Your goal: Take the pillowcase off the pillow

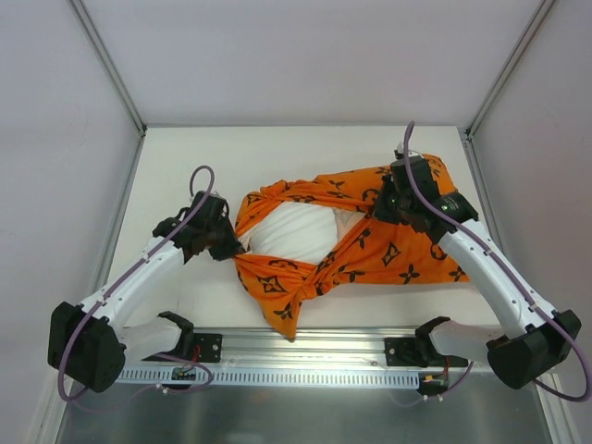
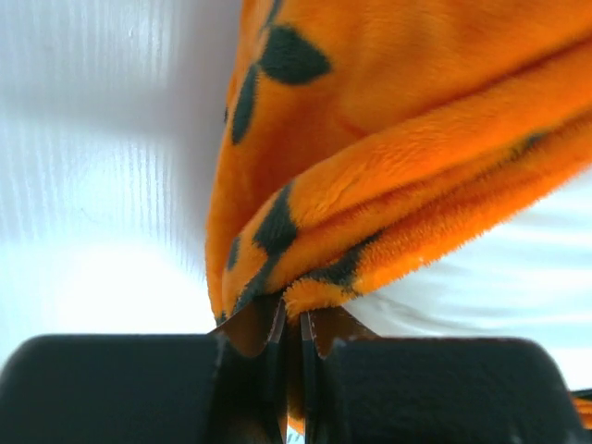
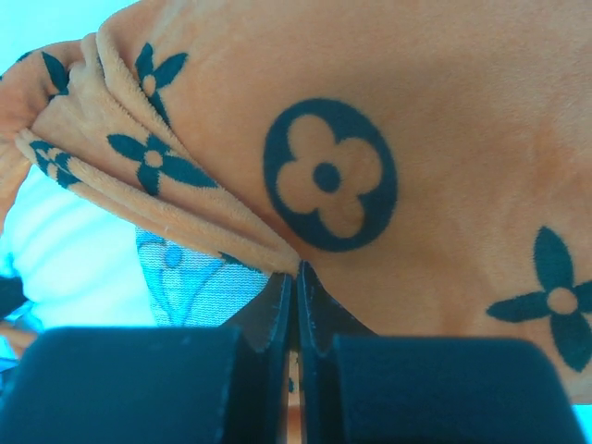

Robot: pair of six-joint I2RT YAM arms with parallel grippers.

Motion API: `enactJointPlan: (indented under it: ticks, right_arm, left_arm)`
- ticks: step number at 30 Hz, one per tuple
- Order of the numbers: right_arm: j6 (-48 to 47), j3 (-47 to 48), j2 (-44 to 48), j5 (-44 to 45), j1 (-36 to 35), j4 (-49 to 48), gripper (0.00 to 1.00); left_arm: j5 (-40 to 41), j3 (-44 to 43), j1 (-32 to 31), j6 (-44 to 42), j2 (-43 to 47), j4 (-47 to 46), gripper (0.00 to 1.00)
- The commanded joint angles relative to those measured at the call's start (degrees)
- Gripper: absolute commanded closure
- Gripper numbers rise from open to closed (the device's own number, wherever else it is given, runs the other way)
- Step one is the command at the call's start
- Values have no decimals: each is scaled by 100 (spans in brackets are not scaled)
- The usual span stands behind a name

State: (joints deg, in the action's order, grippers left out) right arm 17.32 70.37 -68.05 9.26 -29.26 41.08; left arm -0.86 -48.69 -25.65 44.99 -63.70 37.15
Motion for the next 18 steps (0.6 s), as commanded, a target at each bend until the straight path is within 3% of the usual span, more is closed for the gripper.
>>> enactJointPlan:
  ticks: [1, 6, 9, 10, 13, 18]
  right_arm:
    - [-176, -137, 345, 605, 578, 181, 99]
    - [-255, -366, 459, 96, 561, 41, 99]
    - [-334, -489, 749, 94, 97, -318, 95]
    - [-387, -367, 810, 303, -322, -320, 64]
    - [-501, -24, 715, 891, -1245, -224, 23]
    - [-493, 407, 381, 1780, -2443, -485, 21]
  left_arm:
    - [-131, 684, 726, -140, 16, 382, 100]
    - [-590, 817, 763, -131, -431, -31, 100]
    - [-819, 668, 719, -183, -503, -216, 100]
    - [-828, 633, 693, -193, -512, -234, 100]
    - [-889, 492, 667, -245, -538, -260, 100]
    - [-1046, 509, 675, -263, -661, -401, 100]
